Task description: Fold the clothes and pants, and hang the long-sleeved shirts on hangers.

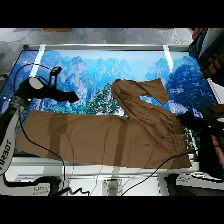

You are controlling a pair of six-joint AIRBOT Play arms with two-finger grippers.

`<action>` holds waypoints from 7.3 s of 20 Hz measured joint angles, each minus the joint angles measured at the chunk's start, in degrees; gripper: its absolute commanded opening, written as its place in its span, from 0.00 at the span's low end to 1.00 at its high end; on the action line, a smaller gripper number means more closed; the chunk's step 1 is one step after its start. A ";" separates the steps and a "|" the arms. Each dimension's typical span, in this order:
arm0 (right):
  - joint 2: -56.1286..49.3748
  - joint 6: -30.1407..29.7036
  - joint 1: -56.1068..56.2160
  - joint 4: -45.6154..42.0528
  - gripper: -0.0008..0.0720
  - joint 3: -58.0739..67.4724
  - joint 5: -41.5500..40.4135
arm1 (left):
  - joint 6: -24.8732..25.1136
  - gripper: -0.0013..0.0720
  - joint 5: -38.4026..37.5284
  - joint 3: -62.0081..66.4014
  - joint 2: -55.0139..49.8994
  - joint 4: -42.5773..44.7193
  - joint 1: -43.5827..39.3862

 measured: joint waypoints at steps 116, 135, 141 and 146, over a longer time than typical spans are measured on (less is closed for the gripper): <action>-2.36 9.51 2.10 -26.95 0.06 21.35 22.08 | -13.90 0.03 14.88 24.11 -33.29 -25.66 -27.36; -2.36 9.49 2.29 -7.91 0.06 21.35 7.58 | 1.42 0.03 13.62 28.79 -6.80 -16.11 9.53; -2.36 9.49 6.80 -5.49 0.06 21.33 -4.52 | -4.33 0.03 0.61 28.79 -6.47 2.64 15.47; -2.38 9.49 12.46 -5.97 0.06 21.33 -16.81 | -11.56 0.03 -4.24 28.79 -6.47 21.24 17.79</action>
